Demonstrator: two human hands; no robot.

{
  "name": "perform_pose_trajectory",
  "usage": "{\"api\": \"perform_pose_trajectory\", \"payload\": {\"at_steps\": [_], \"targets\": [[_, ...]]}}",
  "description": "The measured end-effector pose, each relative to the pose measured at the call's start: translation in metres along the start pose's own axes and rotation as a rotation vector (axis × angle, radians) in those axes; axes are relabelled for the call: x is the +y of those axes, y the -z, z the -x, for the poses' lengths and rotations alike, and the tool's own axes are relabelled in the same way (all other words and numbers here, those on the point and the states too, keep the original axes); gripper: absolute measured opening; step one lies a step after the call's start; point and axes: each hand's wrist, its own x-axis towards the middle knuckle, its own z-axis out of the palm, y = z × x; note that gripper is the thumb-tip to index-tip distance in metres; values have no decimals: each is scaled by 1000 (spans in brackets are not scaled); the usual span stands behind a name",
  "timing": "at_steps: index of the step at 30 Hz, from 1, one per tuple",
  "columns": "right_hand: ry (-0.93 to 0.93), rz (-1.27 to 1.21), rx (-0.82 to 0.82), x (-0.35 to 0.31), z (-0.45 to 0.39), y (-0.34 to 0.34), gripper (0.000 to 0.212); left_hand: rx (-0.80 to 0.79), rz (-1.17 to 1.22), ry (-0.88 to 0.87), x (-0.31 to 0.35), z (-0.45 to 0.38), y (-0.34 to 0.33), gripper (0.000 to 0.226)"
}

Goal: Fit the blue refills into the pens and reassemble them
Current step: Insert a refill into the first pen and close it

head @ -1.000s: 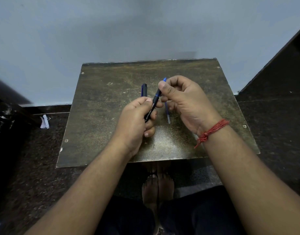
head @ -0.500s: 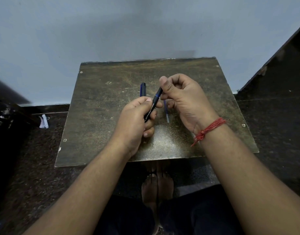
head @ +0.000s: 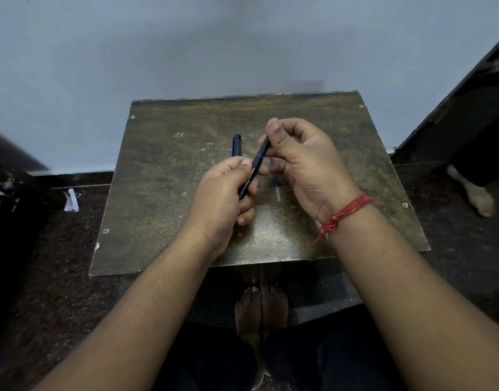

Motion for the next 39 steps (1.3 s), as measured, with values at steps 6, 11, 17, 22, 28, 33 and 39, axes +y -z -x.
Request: {"api": "perform_pose_trajectory", "payload": {"at_steps": [6, 11, 17, 22, 28, 33, 39], "targets": [[11, -16, -61, -3, 1, 1, 6, 6, -5, 1, 0, 1, 0, 29], [2, 52, 2, 0, 0, -2, 20, 2, -19, 2, 0, 1, -3, 27], [12, -37, -54, -2, 1, 2, 12, 26, -30, -5, 2, 2, -2, 29], [24, -3, -73, -3, 1, 0, 8, 18, -24, -5, 2, 2, -3, 29], [32, 133, -16, -1, 2, 0, 22, 4, -39, -5, 2, 2, -3, 25], [23, 50, -101, -3, 3, 3, 11, 15, -22, -6, 2, 3, -3, 28], [26, 117, -36, -2, 2, -1, 20, 6, 5, 5, 3, 3, -5, 27]]}}
